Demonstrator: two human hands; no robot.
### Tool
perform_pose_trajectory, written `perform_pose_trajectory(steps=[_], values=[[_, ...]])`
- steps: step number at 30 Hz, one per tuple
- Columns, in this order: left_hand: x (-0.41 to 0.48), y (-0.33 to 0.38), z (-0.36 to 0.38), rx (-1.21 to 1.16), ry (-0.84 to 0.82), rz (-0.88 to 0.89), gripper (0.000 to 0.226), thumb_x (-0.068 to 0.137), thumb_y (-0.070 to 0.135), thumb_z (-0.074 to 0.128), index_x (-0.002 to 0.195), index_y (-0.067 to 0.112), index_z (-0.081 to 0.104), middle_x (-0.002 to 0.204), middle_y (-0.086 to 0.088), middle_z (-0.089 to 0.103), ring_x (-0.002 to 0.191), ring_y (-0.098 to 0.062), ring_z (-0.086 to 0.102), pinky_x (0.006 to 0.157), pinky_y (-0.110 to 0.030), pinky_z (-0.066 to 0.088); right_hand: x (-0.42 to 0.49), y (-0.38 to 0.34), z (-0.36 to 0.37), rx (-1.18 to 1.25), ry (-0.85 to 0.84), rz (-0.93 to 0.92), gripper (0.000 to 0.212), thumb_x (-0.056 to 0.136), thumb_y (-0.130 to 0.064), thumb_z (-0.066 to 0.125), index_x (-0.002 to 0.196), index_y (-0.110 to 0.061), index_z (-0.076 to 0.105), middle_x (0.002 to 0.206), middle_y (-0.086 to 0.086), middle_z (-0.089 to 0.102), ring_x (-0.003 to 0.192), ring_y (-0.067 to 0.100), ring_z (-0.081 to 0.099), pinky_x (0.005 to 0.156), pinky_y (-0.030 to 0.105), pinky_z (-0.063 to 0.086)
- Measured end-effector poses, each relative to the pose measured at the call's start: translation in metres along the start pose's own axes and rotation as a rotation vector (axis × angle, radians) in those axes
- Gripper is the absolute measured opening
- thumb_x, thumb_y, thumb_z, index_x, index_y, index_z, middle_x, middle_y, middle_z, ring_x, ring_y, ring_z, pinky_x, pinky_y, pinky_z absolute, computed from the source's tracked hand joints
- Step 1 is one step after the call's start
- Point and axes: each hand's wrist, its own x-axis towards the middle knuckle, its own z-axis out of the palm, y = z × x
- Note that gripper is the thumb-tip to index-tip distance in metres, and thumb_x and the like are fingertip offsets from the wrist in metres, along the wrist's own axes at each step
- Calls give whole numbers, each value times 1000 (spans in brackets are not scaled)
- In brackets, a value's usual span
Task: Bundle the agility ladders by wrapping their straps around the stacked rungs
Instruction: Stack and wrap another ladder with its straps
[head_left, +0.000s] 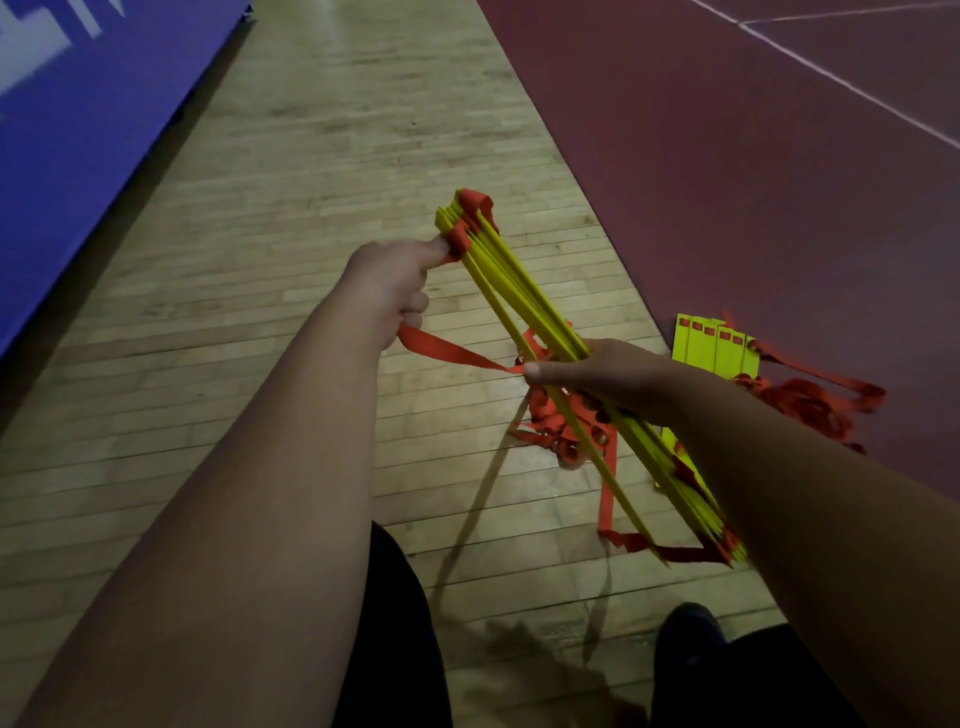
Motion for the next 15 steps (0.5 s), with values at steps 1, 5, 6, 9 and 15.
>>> perform_pose_trajectory(steps=[1,5,6,9,15], values=[[0,1,-1,4,-25,14,34,98,38,80,120,13,79,57,10,32,46,-9,24,40,-24,25,2,1,1,-17,21,-11,51,81,-66,84,106,-22,74,85,4,70,74,19,65,67,34,51],[0,1,-2,140,0,170,10,102,28,73,103,22,81,85,0,72,72,-15,61,73,-39,64,9,3,3,-44,111,-4,33,83,-51,88,99,-25,76,85,4,66,74,21,62,67,36,49],[1,0,-2,176,-6,195,12,103,25,71,97,24,80,95,1,77,87,-17,68,89,-43,64,9,3,4,-47,114,-5,31,85,-49,88,98,-24,76,84,4,66,73,21,61,67,36,49],[-2,2,0,378,12,260,19,106,30,66,91,26,76,102,2,79,103,-17,72,93,-39,59,7,1,5,-39,114,-14,24,90,-42,84,101,-23,75,75,0,63,64,17,58,59,32,46],[-6,6,8,502,115,329,21,109,31,53,100,19,66,95,-3,72,83,-24,69,83,-49,61,12,1,8,-17,138,32,36,92,-43,82,106,-11,74,70,1,61,57,15,58,54,29,47]])
